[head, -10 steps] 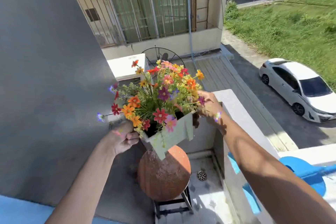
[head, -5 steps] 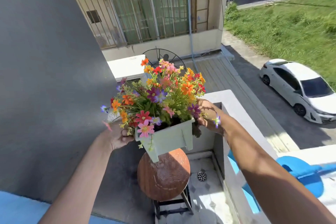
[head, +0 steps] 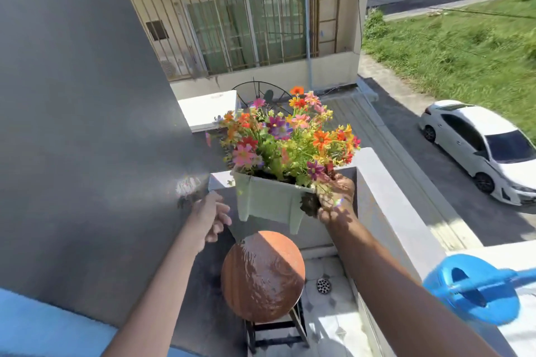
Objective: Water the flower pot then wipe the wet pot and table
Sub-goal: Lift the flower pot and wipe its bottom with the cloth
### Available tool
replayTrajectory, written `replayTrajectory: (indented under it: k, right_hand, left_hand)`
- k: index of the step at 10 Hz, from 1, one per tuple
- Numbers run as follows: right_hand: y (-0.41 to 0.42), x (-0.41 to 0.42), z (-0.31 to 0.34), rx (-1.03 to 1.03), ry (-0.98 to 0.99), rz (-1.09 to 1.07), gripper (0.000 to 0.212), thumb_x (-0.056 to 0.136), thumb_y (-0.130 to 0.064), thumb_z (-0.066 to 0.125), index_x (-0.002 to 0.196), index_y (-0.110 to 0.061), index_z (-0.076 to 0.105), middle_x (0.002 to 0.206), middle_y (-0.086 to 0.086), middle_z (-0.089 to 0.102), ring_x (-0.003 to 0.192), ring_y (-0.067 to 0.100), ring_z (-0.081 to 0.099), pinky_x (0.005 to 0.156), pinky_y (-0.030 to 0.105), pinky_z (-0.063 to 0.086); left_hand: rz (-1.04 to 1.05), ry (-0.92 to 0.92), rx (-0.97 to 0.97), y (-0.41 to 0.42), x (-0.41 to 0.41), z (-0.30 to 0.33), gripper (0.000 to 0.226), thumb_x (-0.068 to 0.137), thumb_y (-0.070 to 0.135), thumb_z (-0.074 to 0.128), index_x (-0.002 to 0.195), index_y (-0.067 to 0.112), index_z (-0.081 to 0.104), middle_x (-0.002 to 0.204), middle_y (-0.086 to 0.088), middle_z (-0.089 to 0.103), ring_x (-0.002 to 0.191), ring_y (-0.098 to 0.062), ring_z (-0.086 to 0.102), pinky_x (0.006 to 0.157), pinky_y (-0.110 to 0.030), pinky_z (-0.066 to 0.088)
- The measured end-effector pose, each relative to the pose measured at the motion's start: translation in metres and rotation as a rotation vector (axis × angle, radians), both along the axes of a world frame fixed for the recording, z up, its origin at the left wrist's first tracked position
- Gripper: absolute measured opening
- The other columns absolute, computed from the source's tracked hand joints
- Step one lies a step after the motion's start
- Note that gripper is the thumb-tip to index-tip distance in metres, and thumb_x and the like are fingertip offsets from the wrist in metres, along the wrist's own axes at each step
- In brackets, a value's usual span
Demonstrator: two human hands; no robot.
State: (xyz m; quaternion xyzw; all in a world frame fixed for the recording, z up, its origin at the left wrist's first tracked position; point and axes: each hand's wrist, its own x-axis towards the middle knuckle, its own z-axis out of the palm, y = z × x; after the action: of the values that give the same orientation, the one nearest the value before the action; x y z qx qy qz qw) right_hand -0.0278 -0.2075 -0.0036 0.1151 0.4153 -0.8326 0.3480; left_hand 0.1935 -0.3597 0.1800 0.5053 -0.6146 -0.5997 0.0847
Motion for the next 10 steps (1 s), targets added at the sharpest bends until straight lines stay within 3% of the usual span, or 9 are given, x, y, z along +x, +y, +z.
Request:
replayTrajectory:
  k: [1, 2, 3, 4, 5, 6, 7, 8, 10]
  right_hand:
    - [0.001, 0.045, 0.120, 0.350, 0.265, 0.035, 0.031, 0.100, 0.000, 0.043, 0.080, -0.015, 0.061, 0.072, 0.002, 0.060, 0.073, 0.023, 0.054, 0.053, 0.018, 0.050]
    - [-0.008, 0.054, 0.146, 0.440, 0.434, -0.042, 0.013, 0.091, 0.003, 0.057, 0.094, -0.010, 0.057, 0.081, 0.009, 0.057, 0.076, 0.023, 0.051, 0.051, 0.021, 0.049]
    - [-0.015, 0.077, 0.157, 0.420, 0.409, -0.094, 0.022, 0.075, -0.027, 0.079, 0.072, -0.017, 0.059, 0.056, -0.013, 0.062, 0.055, 0.010, 0.053, 0.058, 0.028, 0.049]
    - [-0.013, 0.097, 0.163, 0.428, 0.406, -0.053, 0.040, 0.067, -0.037, 0.085, 0.065, -0.021, 0.048, 0.046, -0.010, 0.056, 0.051, 0.013, 0.051, 0.047, 0.025, 0.045]
    - [-0.007, 0.104, 0.169, 0.442, 0.396, -0.046, 0.019, 0.073, -0.017, 0.077, 0.084, -0.012, 0.062, 0.067, 0.008, 0.064, 0.050, 0.016, 0.058, 0.042, 0.021, 0.046]
    - [-0.007, 0.108, 0.169, 0.406, 0.432, -0.062, 0.028, 0.077, -0.012, 0.075, 0.098, 0.000, 0.061, 0.062, 0.007, 0.058, 0.035, 0.005, 0.050, 0.034, 0.014, 0.039]
    - [-0.005, 0.113, 0.168, 0.358, 0.563, -0.040, 0.017, 0.077, -0.020, 0.080, 0.079, -0.008, 0.068, 0.060, 0.003, 0.063, 0.052, 0.014, 0.057, 0.046, 0.023, 0.047]
    - [0.003, 0.115, 0.160, 0.320, 0.767, 0.043, 0.008, 0.085, -0.015, 0.074, 0.090, -0.010, 0.072, 0.081, 0.003, 0.074, 0.071, 0.006, 0.062, 0.068, 0.024, 0.053]
    - [0.015, 0.111, 0.138, 0.425, 0.772, 0.081, 0.016, 0.092, -0.010, 0.064, 0.079, -0.018, 0.066, 0.074, 0.004, 0.066, 0.070, 0.014, 0.057, 0.067, 0.033, 0.047]
  left_hand:
    - [-0.194, -0.078, 0.044, 0.034, 0.005, -0.004, 0.045, 0.088, 0.030, 0.043, 0.112, -0.006, 0.056, 0.059, -0.011, 0.063, 0.036, -0.013, 0.033, 0.042, -0.018, 0.014]
    - [-0.262, 0.014, 0.082, 0.056, -0.008, -0.001, 0.050, 0.085, 0.052, 0.048, 0.106, 0.007, 0.055, 0.073, -0.015, 0.067, 0.043, -0.014, 0.034, 0.044, -0.022, 0.015]
    - [-0.169, 0.122, 0.108, 0.059, -0.026, -0.001, 0.052, 0.090, 0.057, 0.041, 0.107, 0.012, 0.060, 0.071, -0.012, 0.068, 0.039, -0.012, 0.034, 0.040, -0.018, 0.022]
    - [-0.064, 0.149, 0.150, 0.063, -0.035, -0.005, 0.043, 0.096, 0.047, 0.031, 0.088, 0.015, 0.058, 0.056, -0.002, 0.060, 0.042, -0.013, 0.033, 0.040, -0.019, 0.024]
    - [-0.037, 0.196, 0.169, 0.064, -0.035, -0.003, 0.036, 0.100, 0.027, 0.028, 0.076, 0.014, 0.051, 0.043, 0.005, 0.053, 0.043, -0.011, 0.032, 0.035, -0.016, 0.018]
    - [-0.061, 0.210, 0.178, 0.063, -0.032, 0.001, 0.031, 0.100, 0.018, 0.027, 0.078, 0.011, 0.048, 0.040, 0.007, 0.049, 0.042, -0.010, 0.029, 0.034, -0.018, 0.018]
    - [0.029, 0.219, 0.198, 0.055, -0.030, -0.002, 0.024, 0.100, 0.016, 0.031, 0.082, 0.011, 0.046, 0.053, 0.000, 0.041, 0.039, -0.010, 0.033, 0.037, -0.021, 0.022]
    - [0.083, 0.266, 0.260, 0.047, -0.025, -0.003, 0.025, 0.099, 0.022, 0.042, 0.078, 0.011, 0.051, 0.064, -0.006, 0.046, 0.035, -0.011, 0.045, 0.033, -0.015, 0.030]
    - [0.037, 0.249, 0.334, 0.047, -0.023, -0.003, 0.016, 0.099, 0.018, 0.036, 0.093, 0.008, 0.047, 0.051, -0.011, 0.060, 0.038, -0.011, 0.040, 0.036, -0.020, 0.024]
